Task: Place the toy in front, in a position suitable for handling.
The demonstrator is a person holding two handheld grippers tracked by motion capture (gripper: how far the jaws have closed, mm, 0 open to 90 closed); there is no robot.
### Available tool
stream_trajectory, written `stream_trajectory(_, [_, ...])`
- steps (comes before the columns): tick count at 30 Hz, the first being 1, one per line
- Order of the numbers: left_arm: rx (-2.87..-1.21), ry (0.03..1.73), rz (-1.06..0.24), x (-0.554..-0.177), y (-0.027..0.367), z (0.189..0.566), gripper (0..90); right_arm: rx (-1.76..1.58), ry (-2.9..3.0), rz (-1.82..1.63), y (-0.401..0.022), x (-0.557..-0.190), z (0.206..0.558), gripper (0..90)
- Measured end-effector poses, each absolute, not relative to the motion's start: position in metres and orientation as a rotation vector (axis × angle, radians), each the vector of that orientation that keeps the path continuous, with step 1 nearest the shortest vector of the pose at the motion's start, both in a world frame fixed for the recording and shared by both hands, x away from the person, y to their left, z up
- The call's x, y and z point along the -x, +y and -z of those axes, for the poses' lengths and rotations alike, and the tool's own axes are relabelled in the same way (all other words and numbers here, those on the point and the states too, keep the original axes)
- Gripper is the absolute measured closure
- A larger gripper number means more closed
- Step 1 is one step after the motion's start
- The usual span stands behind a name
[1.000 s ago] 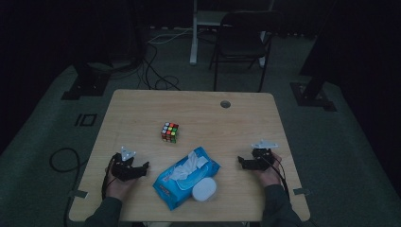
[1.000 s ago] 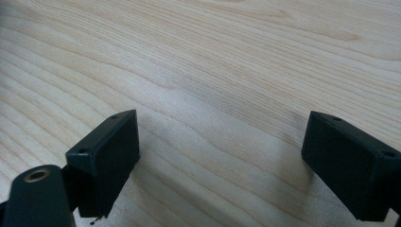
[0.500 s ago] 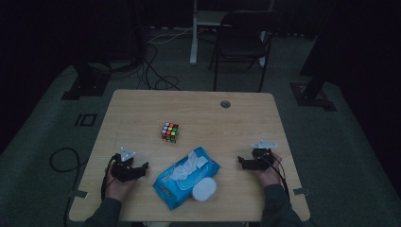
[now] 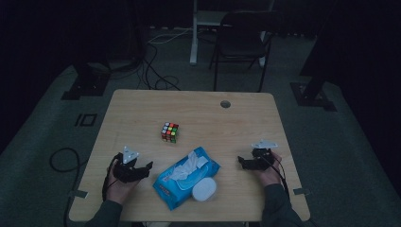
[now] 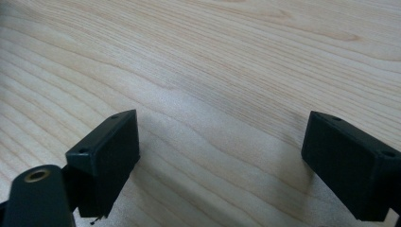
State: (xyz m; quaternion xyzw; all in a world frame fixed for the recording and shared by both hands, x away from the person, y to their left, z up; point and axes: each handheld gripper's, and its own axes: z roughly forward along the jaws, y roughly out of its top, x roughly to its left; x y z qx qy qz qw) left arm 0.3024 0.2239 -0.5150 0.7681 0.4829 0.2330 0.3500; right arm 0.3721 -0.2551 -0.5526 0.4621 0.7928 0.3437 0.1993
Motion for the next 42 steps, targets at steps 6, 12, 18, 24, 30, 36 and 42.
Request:
stream_trajectory(6, [-1.984, 1.202, -0.604, -0.291, 0.214, 0.502, 28.4, -1.292, 2.217, -0.961, -0.255, -0.372, 0.553, 11.8])
stream_trajectory(12, [-1.991, 1.129, -0.605, -0.278, 0.200, 0.487, 28.3, -1.292, 2.217, -0.961, -0.255, -0.372, 0.553, 11.8])
stream_trajectory(18, [-1.998, 1.072, -0.577, -0.264, 0.186, 0.483, 28.3, -1.292, 2.217, -0.961, -0.255, -0.372, 0.553, 11.8])
stream_trajectory(24, [-2.021, 1.023, -0.546, -0.253, 0.172, 0.483, 27.6, -1.292, 2.217, -0.961, -0.255, -0.372, 0.553, 11.8])
stream_trajectory(30, [-2.019, 0.976, -0.517, -0.241, 0.155, 0.480, 22.9, -1.292, 2.217, -0.961, -0.255, -0.372, 0.553, 11.8])
stream_trajectory(36, [-2.022, 0.947, -0.473, -0.230, 0.145, 0.482, 17.8, -1.290, 2.217, -0.962, -0.255, -0.372, 0.553, 11.8])
stream_trajectory(42, [-2.074, 0.905, -0.462, -0.219, 0.127, 0.490, 14.1, -1.293, 2.216, -0.961, -0.255, -0.372, 0.553, 11.8])
